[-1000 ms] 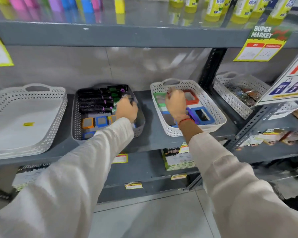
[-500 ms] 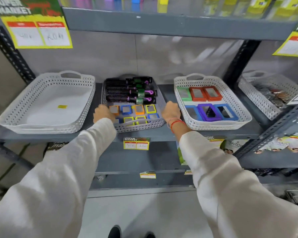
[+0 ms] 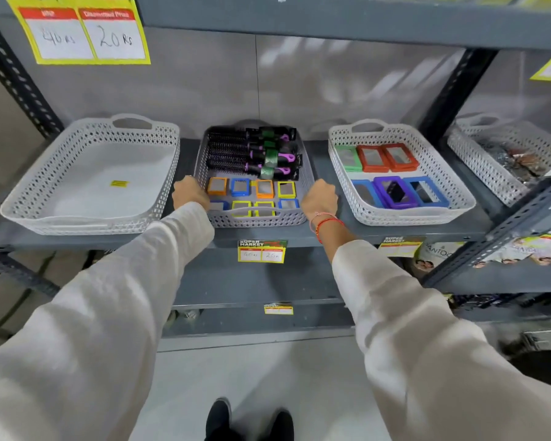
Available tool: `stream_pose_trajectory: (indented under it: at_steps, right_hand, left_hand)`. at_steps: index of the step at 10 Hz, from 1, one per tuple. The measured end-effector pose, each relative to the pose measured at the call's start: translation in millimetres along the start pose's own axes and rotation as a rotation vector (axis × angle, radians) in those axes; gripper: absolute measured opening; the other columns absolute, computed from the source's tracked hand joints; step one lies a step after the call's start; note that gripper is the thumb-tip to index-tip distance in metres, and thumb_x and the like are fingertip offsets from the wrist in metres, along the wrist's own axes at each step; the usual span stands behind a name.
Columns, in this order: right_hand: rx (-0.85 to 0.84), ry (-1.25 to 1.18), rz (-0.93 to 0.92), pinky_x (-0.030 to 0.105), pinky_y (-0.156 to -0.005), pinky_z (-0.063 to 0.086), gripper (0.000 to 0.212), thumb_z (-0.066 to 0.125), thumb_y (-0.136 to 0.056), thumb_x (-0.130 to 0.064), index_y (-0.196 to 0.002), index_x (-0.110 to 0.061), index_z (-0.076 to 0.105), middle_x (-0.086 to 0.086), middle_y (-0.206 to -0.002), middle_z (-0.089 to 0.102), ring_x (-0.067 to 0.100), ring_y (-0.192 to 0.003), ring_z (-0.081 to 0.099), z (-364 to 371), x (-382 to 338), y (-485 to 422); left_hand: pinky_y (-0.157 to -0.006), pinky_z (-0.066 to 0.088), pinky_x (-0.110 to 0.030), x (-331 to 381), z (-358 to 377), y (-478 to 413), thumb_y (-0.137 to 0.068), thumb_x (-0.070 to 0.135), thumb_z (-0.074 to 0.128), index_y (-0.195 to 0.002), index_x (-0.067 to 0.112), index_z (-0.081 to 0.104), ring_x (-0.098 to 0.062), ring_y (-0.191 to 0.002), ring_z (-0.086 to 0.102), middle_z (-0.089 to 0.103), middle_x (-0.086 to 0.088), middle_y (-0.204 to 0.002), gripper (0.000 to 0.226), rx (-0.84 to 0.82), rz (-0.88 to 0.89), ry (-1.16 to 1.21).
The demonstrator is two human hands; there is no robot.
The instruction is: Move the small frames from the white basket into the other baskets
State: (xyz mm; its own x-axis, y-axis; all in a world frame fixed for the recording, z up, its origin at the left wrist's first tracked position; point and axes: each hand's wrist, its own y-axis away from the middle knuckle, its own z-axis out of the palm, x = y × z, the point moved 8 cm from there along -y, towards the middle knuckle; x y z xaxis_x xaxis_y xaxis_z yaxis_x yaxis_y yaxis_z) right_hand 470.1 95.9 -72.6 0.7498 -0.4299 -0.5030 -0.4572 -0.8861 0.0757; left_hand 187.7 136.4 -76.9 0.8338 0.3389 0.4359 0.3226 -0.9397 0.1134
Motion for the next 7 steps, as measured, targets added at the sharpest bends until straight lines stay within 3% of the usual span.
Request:
stream_pose_trajectory:
  at_steps: [2,3,4,5,7]
  right_hand:
    - [0.04,0.119,-0.051,0.042,-0.097,0.046,0.033,0.048,-0.094,-0.007,-0.126,0.002,0.05,0.02,-0.132,0.05,0.038,-0.124,0.05,-7.8,-4.3,4.7]
    - [0.168,0.214,-0.219,0.041,-0.095,0.045,0.034,0.045,-0.097,-0.016,-0.127,-0.001,0.049,0.018,-0.131,0.052,0.033,-0.125,0.045,-13.5,-19.7,14.2]
    - [0.287,0.276,-0.44,0.042,-0.104,0.038,0.042,0.044,-0.098,-0.026,-0.134,-0.005,0.047,0.017,-0.14,0.047,0.032,-0.131,0.041,-21.4,-39.2,34.0]
    - [0.489,0.267,-0.646,0.044,-0.106,0.039,0.045,0.05,-0.094,-0.028,-0.133,-0.004,0.052,0.017,-0.143,0.048,0.033,-0.134,0.045,-38.9,-52.2,68.1]
    - [0.773,0.09,-0.868,0.034,-0.117,0.017,0.055,0.044,-0.096,-0.034,-0.141,-0.004,0.041,0.017,-0.15,0.039,0.027,-0.141,0.028,-91.7,-71.1,125.0]
  left_hand:
    - [-0.099,0.043,-0.044,1.7,-1.3,9.8,-0.092,0.007,0.049,-0.122,-0.01,0.048,-0.041,-0.122,0.05,0.051,-0.029,-0.131,0.034,0.031,0.03,0.065]
    - [-0.103,0.04,-0.046,13.5,-5.1,21.3,-0.096,0.017,0.042,-0.127,-0.008,0.044,-0.038,-0.129,0.041,0.044,-0.026,-0.138,0.04,0.103,0.17,0.08]
    - [-0.114,0.027,-0.044,29.5,-18.2,38.9,-0.1,0.026,0.034,-0.142,-0.004,0.03,-0.033,-0.142,0.024,0.028,-0.022,-0.152,0.052,0.204,0.354,0.047]
    - [-0.119,0.017,-0.04,43.3,-33.2,60.7,-0.1,0.03,0.032,-0.146,0.0,0.027,-0.029,-0.146,0.016,0.022,-0.017,-0.156,0.055,0.305,0.572,-0.017]
    - [-0.116,0.028,-0.045,61.4,-81.4,112.4,-0.095,0.038,0.025,-0.142,0.001,0.036,-0.029,-0.143,0.026,0.032,-0.016,-0.152,0.06,0.5,0.855,-0.036]
